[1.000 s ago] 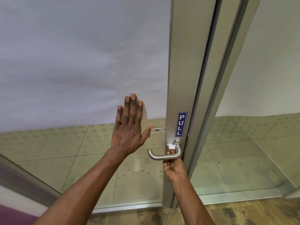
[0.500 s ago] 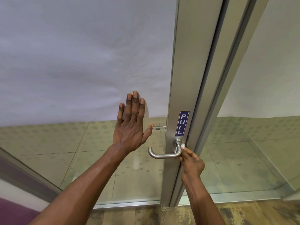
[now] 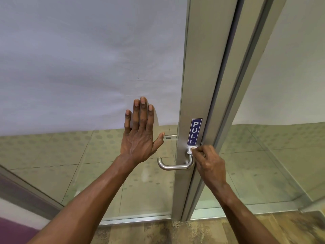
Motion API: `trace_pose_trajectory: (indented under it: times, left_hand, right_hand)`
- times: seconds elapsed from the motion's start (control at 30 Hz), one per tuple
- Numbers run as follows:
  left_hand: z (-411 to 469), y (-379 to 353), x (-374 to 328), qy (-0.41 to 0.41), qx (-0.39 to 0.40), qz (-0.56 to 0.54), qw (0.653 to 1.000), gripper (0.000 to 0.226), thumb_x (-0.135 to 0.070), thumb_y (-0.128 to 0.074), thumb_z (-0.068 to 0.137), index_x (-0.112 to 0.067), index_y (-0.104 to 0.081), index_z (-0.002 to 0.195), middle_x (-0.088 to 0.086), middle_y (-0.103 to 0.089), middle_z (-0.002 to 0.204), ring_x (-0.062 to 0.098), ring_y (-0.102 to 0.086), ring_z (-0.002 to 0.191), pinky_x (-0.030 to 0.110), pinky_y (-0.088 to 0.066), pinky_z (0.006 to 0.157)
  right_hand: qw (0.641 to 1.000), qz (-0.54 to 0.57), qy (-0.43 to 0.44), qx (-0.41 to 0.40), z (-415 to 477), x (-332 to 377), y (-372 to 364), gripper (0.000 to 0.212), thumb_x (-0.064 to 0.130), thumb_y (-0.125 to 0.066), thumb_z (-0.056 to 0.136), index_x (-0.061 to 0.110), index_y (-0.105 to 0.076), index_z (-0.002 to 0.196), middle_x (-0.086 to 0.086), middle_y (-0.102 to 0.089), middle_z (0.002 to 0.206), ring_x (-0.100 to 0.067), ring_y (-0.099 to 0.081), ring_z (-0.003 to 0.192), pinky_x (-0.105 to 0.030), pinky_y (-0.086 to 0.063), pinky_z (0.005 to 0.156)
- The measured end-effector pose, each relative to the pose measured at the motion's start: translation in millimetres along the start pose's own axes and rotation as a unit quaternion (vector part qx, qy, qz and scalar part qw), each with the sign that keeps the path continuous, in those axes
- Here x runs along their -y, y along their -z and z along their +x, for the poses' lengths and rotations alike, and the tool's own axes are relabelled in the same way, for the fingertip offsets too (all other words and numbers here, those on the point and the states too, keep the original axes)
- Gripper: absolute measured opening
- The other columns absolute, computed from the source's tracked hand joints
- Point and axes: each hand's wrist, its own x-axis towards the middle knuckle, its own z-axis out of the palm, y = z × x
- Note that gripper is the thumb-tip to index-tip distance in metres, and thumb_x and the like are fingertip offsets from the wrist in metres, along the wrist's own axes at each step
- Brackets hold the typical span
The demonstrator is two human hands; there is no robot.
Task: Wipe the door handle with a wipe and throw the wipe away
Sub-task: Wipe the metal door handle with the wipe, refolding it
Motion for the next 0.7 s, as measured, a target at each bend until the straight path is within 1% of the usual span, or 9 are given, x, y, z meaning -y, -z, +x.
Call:
trace_pose_trajectory:
  times: [0.1,0.2,0.23,0.3,0.37,0.47,0.53,0.6,0.7]
  left_hand:
    - [0.2,-0.2,-1.0,0.001,-0.001,-0.003,1.0,0.115,-0.066,-0.049,0.107,-0.005,0.019,0.177,0.018,0.029,0.185,0.035,0.027,0.175,0.053,0.016,0.142]
    - [0.8,-0.3,-1.8,0.003,-0.002,-0.004,1.0,0.115,-0.067,-0.049,0.107,-0.005,0.018,0.177,0.019,0.028,0.185,0.035,0.026,0.175,0.053,0.016,0.142]
    - [0.8,-0.4,-1.9,0.003,-0.001,-0.003,1.0,0.115,-0.067,-0.049,0.107,-0.005,0.018,0.177,0.019,0.028,0.185,0.036,0.026,0.175,0.054,0.016,0.142]
    - [0.8,0.1,-2.3,0.003,0.001,0.0,1.0,0.115,-0.067,-0.049,0.107,-0.004,0.017,0.177,0.019,0.028,0.185,0.036,0.026,0.175,0.053,0.016,0.142]
    - [0.3,1.3,-1.9,0.001,0.004,0.002,1.0,0.115,-0.068,-0.05,0.107,-0.004,0.016,0.177,0.019,0.028,0.185,0.035,0.026,0.175,0.053,0.016,0.142]
    - [0.5,2.9,-1.0,-0.003,0.006,0.005,1.0,0.114,-0.067,-0.05,0.108,-0.004,0.016,0.177,0.019,0.028,0.185,0.035,0.027,0.175,0.053,0.016,0.143]
    - [0.7,4.6,-1.3,-0.002,0.012,0.001,1.0,0.114,-0.067,-0.05,0.108,-0.005,0.016,0.177,0.018,0.028,0.185,0.034,0.027,0.175,0.053,0.015,0.143]
    - [0.2,5.7,-1.0,-0.001,0.016,-0.001,1.0,0.114,-0.068,-0.05,0.108,-0.005,0.016,0.177,0.018,0.029,0.185,0.034,0.026,0.175,0.053,0.014,0.143]
    - [-1.0,6.0,-1.0,0.0,0.013,0.003,1.0,0.112,-0.068,-0.049,0.109,-0.005,0.015,0.177,0.018,0.028,0.185,0.034,0.025,0.175,0.053,0.013,0.143]
  right_hand:
    - [0.996,-0.015,0.083,0.041,12.2,-4.6,8.6,0.035,0.008,-0.088,0.08,0.014,-0.078,0.113,-0.007,-0.07,0.102,-0.024,-0.067,0.088,-0.034,-0.057,0.048]
    - [0.979,-0.029,0.158,0.128,29.9,2.2,18.0,0.034,0.017,-0.089,0.08,0.014,-0.078,0.112,-0.006,-0.068,0.106,-0.023,-0.067,0.096,-0.031,-0.062,0.061]
    - [0.969,-0.043,0.181,0.159,35.3,7.9,20.2,0.03,0.021,-0.089,0.083,0.012,-0.078,0.109,-0.005,-0.067,0.105,-0.022,-0.066,0.098,-0.033,-0.064,0.066]
    - [0.943,-0.091,0.244,0.206,43.5,20.9,22.5,0.023,0.026,-0.087,0.084,0.008,-0.078,0.095,-0.007,-0.066,0.1,-0.027,-0.064,0.099,-0.042,-0.067,0.072]
    - [0.913,-0.138,0.287,0.255,50.4,32.9,23.8,0.023,0.023,-0.086,0.084,0.002,-0.076,0.084,-0.013,-0.066,0.099,-0.036,-0.062,0.103,-0.052,-0.066,0.071]
    - [0.88,-0.171,0.321,0.306,59.1,43.5,24.4,0.02,0.018,-0.078,0.09,0.003,-0.071,0.079,-0.017,-0.066,0.096,-0.04,-0.058,0.102,-0.053,-0.062,0.063]
    - [0.862,-0.181,0.344,0.327,62.2,46.9,24.7,0.016,0.014,-0.074,0.093,0.004,-0.07,0.082,-0.018,-0.065,0.098,-0.041,-0.056,0.103,-0.053,-0.061,0.067]
    - [0.857,-0.193,0.352,0.323,65.1,47.6,26.5,0.016,0.015,-0.073,0.094,0.003,-0.071,0.084,-0.019,-0.065,0.1,-0.042,-0.056,0.105,-0.054,-0.061,0.073]
    - [0.889,-0.187,0.319,0.27,67.5,39.0,33.9,0.016,0.017,-0.075,0.092,0.002,-0.074,0.085,-0.017,-0.066,0.099,-0.038,-0.06,0.102,-0.052,-0.063,0.072]
